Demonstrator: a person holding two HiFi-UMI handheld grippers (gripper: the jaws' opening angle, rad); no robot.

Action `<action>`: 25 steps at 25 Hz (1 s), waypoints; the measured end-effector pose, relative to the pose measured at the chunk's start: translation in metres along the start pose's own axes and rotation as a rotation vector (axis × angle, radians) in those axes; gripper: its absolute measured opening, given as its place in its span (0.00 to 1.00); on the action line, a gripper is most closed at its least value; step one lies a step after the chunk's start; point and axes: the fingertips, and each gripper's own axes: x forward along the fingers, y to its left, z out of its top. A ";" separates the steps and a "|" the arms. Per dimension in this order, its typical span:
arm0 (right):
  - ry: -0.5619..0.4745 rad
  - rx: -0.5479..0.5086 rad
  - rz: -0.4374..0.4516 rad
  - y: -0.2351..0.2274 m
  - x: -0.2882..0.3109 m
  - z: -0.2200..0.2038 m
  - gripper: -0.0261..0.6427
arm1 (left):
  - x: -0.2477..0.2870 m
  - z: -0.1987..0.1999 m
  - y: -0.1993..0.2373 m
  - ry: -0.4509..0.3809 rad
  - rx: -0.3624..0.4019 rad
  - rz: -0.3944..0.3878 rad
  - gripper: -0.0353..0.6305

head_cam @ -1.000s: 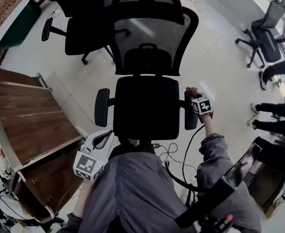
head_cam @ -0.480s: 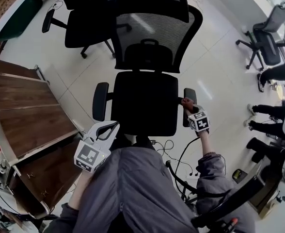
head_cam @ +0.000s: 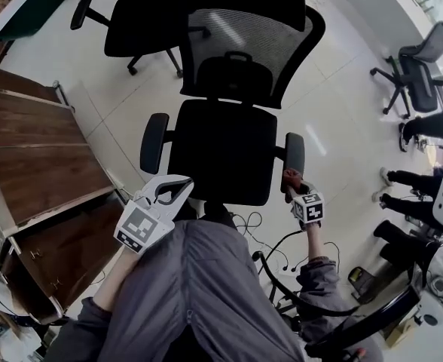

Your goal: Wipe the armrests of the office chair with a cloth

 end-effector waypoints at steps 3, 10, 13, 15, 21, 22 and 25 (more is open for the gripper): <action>-0.004 -0.013 -0.016 -0.025 0.013 0.020 0.13 | -0.001 -0.005 0.000 0.012 -0.012 0.006 0.08; -0.017 -0.023 -0.068 -0.095 0.051 0.095 0.13 | -0.011 -0.015 0.007 0.035 -0.050 0.059 0.08; -0.013 -0.033 -0.085 -0.111 0.064 0.120 0.13 | -0.019 -0.019 0.013 0.036 -0.069 0.089 0.08; -0.002 -0.044 -0.088 -0.112 0.071 0.130 0.13 | -0.022 -0.021 0.015 0.034 -0.080 0.101 0.08; 0.005 -0.071 -0.057 -0.076 0.063 0.115 0.13 | -0.025 -0.023 0.009 0.019 -0.085 0.078 0.08; 0.000 -0.066 -0.052 -0.067 0.058 0.107 0.13 | -0.026 -0.023 0.007 0.014 -0.081 0.070 0.08; -0.018 -0.040 -0.048 -0.037 0.038 0.077 0.13 | -0.028 -0.022 -0.002 -0.007 -0.061 0.040 0.08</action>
